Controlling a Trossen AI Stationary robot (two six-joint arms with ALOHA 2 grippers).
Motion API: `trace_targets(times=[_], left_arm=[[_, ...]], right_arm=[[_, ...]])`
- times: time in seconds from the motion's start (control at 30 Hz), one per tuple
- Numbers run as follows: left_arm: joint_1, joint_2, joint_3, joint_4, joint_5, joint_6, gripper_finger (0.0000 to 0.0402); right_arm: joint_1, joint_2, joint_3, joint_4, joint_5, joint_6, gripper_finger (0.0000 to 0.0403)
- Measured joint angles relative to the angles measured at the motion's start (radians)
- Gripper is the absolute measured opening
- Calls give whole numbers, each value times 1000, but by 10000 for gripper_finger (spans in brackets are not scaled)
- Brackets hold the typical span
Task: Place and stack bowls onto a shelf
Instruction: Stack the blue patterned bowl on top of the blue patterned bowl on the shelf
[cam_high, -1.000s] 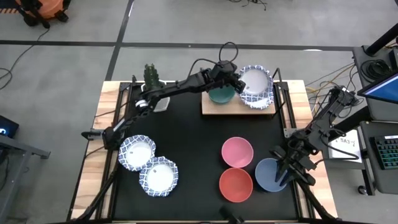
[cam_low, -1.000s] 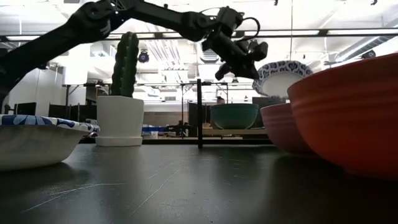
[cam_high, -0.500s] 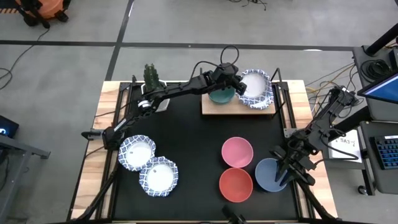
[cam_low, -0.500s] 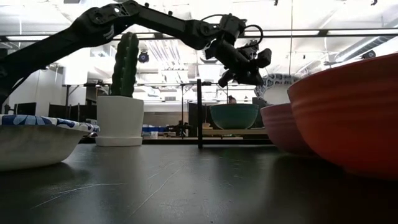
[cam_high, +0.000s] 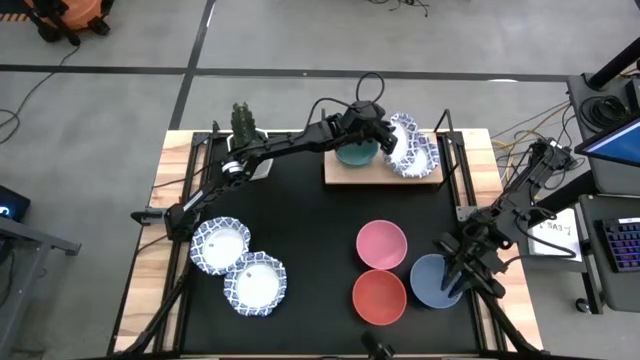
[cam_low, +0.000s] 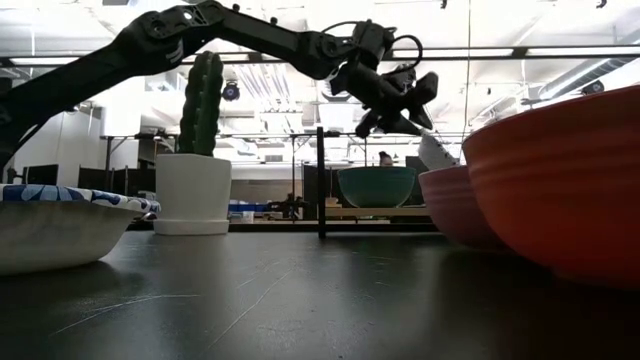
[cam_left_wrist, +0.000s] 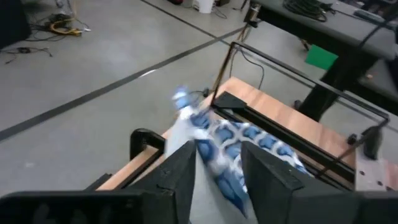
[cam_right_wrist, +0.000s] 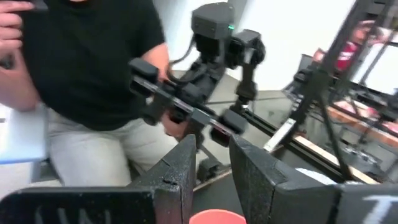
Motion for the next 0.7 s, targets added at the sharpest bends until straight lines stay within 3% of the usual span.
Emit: trace_targets(times=[0.3, 0.37, 0.53, 0.6, 0.7], left_arm=[[0, -29, 25, -98, 129, 38, 165], [-2, -60, 25, -173, 175, 79, 169], [-44, -183, 23, -389, 197, 216, 170], [-65, -230, 22, -461, 197, 266, 169], [-92, -300, 17, -552, 187, 315, 169]], right_arm=[[0, 2, 0, 48, 259, 122, 89], [0, 10, 2, 83, 390, 176, 89], [-1, 75, 3, 81, 832, 362, 89], [-1, 107, 3, 75, 931, 438, 89], [-3, 146, 6, 69, 982, 542, 89]])
